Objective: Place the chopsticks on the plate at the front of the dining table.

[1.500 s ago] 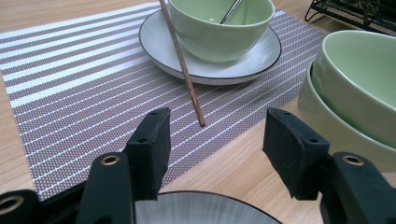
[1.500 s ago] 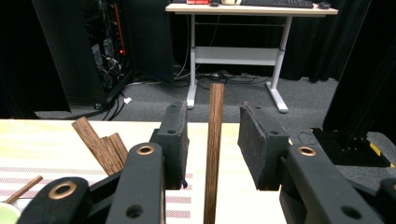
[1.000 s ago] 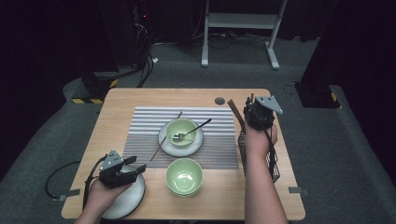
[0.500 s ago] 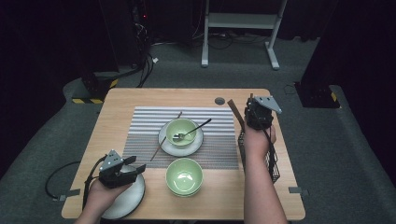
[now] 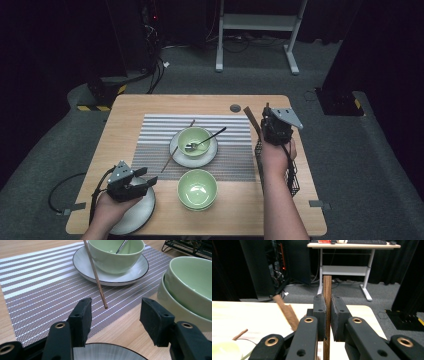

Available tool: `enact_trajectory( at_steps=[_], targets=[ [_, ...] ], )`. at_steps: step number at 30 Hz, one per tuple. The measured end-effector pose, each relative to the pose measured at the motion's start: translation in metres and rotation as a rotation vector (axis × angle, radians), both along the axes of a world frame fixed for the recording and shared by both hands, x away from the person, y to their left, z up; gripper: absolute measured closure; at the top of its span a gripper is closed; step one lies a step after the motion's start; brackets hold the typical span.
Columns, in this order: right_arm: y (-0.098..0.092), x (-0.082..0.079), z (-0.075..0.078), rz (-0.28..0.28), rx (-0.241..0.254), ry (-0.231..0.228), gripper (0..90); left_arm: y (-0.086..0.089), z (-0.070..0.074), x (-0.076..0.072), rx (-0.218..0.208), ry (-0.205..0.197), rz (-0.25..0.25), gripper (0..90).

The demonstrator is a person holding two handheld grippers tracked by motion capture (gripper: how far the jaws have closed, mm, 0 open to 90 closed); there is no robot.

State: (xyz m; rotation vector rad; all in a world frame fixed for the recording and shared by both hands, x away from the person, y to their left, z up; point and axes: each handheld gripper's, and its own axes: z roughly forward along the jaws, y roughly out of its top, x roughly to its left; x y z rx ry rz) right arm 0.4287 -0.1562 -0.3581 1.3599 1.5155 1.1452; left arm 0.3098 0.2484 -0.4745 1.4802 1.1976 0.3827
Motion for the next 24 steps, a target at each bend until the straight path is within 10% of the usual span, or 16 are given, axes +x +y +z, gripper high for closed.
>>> enact_trajectory(
  at_steps=[24],
  targets=[
    [-0.004, -0.054, 0.008, 0.043, 0.023, -0.157, 82.8, -0.003, 0.002, -0.003, -0.007, -0.005, -0.012, 42.8]
  ],
)
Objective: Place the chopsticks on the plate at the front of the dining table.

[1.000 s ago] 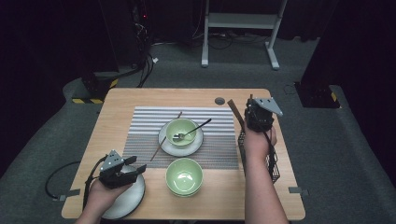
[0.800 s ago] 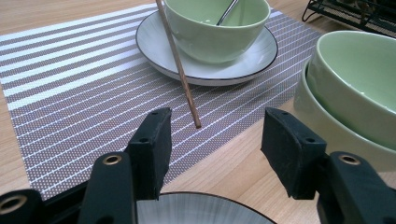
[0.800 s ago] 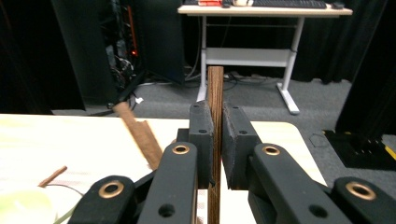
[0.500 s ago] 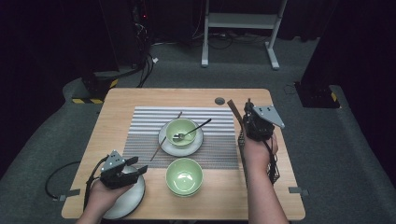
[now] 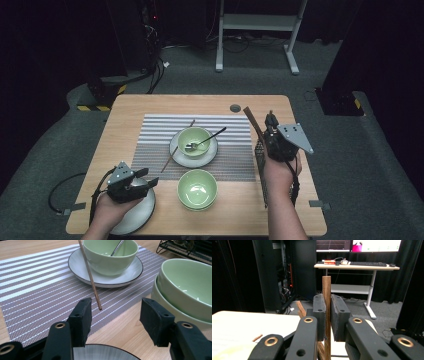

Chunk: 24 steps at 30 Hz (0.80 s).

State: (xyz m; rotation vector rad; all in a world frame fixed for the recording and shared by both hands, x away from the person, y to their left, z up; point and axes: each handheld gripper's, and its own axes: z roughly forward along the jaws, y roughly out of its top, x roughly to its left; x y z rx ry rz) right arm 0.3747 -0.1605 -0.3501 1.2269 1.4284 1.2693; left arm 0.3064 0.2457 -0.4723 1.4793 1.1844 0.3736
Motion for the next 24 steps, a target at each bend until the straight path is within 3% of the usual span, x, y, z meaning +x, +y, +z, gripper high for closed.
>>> enact_trajectory(
  at_steps=[14, 24],
  targets=[
    [-0.004, -0.012, 0.01, 0.009, 0.027, -0.088, 82.9, 0.0, -0.004, 0.0, 0.005, -0.005, 0.004, 42.2],
    [-0.007, -0.014, 0.016, 0.005, 0.025, -0.118, 83.3, -0.001, -0.003, -0.002, 0.003, -0.014, 0.003, 42.1]
  ],
)
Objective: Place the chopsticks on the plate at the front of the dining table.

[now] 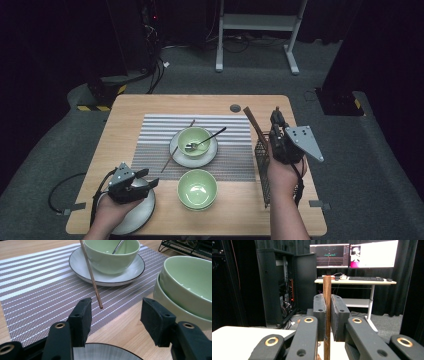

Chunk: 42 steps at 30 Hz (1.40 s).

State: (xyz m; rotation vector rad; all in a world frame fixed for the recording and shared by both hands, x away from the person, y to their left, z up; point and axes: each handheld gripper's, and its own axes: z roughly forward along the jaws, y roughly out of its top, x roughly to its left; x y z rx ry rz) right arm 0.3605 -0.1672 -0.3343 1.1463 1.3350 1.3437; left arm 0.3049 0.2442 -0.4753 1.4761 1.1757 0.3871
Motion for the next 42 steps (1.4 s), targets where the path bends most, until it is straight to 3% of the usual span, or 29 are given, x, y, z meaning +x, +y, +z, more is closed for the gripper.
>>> enact_trajectory(
  at_steps=[17, 42],
  targets=[
    [-0.004, 0.001, 0.006, -0.011, 0.006, -0.012, 83.3, -0.002, 0.0, -0.002, 0.024, -0.025, -0.013, 38.8],
    [-0.004, -0.007, 0.032, -0.01, 0.005, -0.071, 83.4, -0.002, 0.0, -0.002, 0.004, -0.028, -0.014, 38.2]
  ],
)
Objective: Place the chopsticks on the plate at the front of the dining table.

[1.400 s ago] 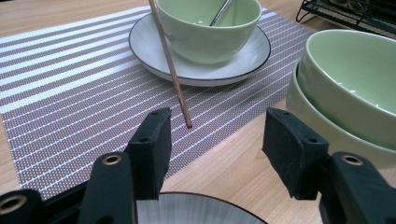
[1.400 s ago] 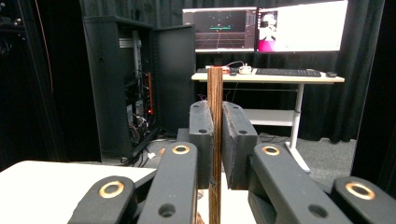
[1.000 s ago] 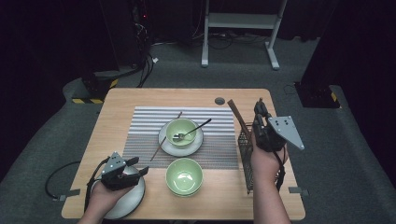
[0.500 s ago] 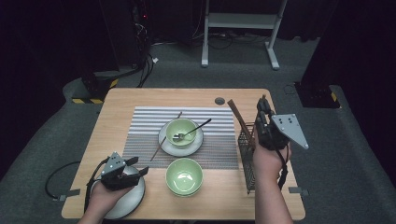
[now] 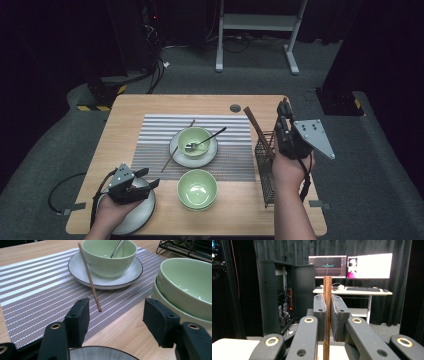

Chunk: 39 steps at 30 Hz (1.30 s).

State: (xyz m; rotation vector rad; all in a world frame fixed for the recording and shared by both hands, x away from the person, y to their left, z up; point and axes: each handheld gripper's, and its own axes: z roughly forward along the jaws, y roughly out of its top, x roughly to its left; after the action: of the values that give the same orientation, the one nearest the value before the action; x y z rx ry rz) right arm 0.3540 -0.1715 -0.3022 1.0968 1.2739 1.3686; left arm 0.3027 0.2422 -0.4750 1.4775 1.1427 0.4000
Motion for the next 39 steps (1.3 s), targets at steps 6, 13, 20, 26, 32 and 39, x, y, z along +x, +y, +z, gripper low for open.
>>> enact_trajectory(
  at_steps=[6, 13, 20, 26, 32, 39],
  targets=[
    [0.002, -0.003, 0.011, 0.005, -0.008, -0.018, 83.4, -0.001, 0.0, -0.001, -0.006, -0.002, -0.002, 38.2],
    [0.008, -0.004, 0.021, 0.011, -0.016, -0.039, 83.4, -0.001, 0.0, -0.001, -0.011, 0.0, -0.001, 38.2],
    [0.012, -0.005, 0.025, 0.02, -0.01, -0.046, 83.4, 0.0, 0.001, -0.001, -0.006, -0.001, -0.004, 38.2],
    [0.018, -0.006, 0.025, 0.039, -0.001, -0.052, 83.3, 0.0, 0.002, -0.001, -0.02, 0.002, 0.002, 38.1],
    [0.026, -0.006, 0.022, 0.061, 0.009, -0.047, 83.3, 0.001, 0.002, -0.001, -0.031, -0.001, 0.007, 38.1],
    [0.035, -0.004, 0.01, 0.086, 0.01, -0.027, 83.3, 0.002, 0.002, -0.001, -0.022, -0.009, -0.001, 38.0]
  ],
)
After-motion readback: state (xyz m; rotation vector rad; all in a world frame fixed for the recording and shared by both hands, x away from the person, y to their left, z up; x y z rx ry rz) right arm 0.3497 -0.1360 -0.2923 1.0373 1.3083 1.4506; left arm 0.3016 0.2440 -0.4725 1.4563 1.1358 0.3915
